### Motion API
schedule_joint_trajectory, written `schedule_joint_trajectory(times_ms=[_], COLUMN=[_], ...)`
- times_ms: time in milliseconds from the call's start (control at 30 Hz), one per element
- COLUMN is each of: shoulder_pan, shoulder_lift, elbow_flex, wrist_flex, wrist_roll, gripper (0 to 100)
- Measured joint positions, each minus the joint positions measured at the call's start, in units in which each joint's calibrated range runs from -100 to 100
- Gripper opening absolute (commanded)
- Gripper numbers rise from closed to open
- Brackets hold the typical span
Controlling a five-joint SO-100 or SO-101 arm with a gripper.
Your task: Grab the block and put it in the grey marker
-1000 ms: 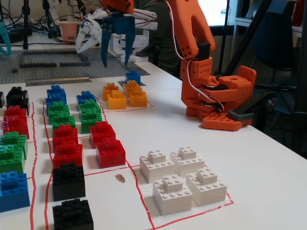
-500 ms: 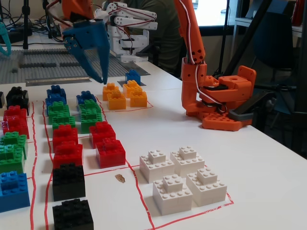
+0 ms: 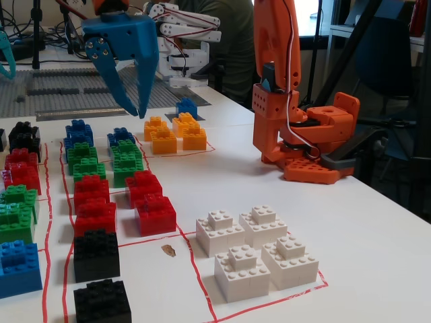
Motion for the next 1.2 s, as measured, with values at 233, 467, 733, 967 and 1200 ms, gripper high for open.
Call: schedule_joint_trajectory(times_ms=[233,467,733,967,1200], shoulder_pan=[-5.75,-7.25,-7.34,-7.34,-7.34], shoulder_lift=[-1.22,-4.01,-4.01,-4.01,-4.01], elbow_flex=[5.22,5.49,5.49,5.49,5.49], wrist_flex=[-0.24,-1.68,-2.00,-2.00,-2.00], wrist_roll=[-1.12,-1.37,-1.81,-1.81,-1.81], gripper=[0,0,0,0,0])
